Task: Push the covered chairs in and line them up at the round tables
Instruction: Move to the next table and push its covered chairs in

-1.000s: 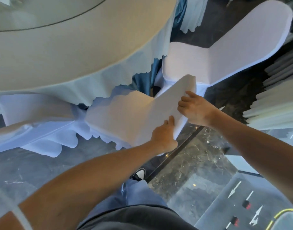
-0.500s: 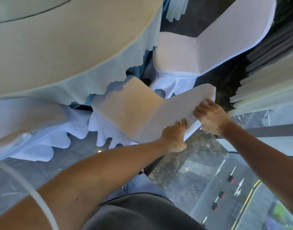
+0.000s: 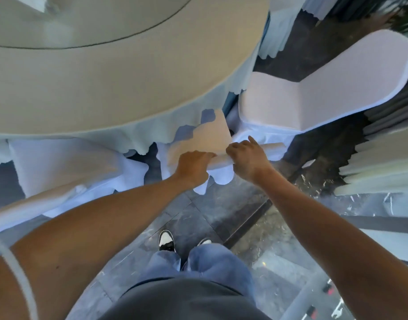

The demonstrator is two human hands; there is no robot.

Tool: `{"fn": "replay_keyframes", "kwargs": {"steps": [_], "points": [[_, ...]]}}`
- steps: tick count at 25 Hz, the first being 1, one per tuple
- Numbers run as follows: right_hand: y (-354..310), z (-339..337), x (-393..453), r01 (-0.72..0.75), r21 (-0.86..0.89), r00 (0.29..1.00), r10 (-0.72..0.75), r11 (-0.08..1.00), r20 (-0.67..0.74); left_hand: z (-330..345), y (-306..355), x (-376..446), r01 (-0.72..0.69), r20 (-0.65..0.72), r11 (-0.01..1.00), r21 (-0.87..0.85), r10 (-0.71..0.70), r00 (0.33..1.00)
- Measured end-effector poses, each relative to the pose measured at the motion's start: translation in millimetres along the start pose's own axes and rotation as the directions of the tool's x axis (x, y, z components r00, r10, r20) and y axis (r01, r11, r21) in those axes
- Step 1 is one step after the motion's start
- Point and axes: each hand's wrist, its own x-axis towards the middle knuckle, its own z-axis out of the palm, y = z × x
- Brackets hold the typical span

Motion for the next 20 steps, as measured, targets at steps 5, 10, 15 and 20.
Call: {"fn": "replay_keyframes", "kwargs": {"steps": [5, 10, 15, 20], "points": [[-25.5, -7.1, 48.5, 0.128, 0.109, 0.989, -0.119, 0.986, -0.084, -32.9, -35.5, -1.7, 0.14, 0.0, 0.988, 0.064, -0.141, 0.99], [-38.7, -14.9, 87.0, 0.265, 0.173, 0.957, -0.237, 0.949, -0.166, -42.3, -53.3, -5.2, 0.334, -0.075, 0.937, 0.1, -0.328, 0.942], [-54.1, -23.2, 114.9, 0.334, 0.026, 0.931, -0.334, 0.942, 0.145, -45.8, -63.1, -20.1, 0.468, -0.122, 0.884, 0.005, -0.464, 0.877], [-72.9, -25.6, 122.5, 0.403, 0.061, 0.893, -0.407, 0.913, 0.19, -49.6, -72.2, -39.3, 0.528, -0.163, 0.849, 0.006, -0.52, 0.838]]}}
